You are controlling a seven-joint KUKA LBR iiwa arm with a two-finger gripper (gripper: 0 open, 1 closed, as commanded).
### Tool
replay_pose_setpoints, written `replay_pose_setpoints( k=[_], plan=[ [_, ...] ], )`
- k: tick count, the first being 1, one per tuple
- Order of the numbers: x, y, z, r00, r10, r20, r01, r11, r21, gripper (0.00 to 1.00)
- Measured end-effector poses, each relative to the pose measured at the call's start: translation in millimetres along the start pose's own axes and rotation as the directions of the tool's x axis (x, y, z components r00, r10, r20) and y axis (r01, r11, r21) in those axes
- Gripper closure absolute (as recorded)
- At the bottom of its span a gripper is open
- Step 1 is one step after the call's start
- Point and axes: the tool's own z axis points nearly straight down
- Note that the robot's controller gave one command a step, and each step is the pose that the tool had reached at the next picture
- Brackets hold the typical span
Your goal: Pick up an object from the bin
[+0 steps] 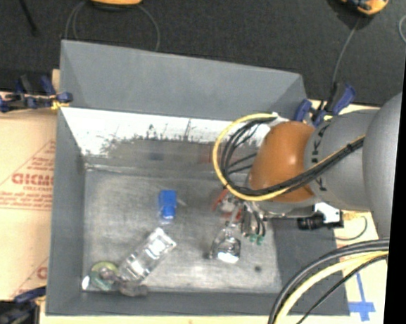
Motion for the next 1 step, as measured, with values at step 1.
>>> replay_pose_setpoints(
  k=[1],
  plan=[
    [42.5,-63.1,-10.2,0.965,-0.263,-0.002,0.263,0.965,0.003,0.00]
  ],
)
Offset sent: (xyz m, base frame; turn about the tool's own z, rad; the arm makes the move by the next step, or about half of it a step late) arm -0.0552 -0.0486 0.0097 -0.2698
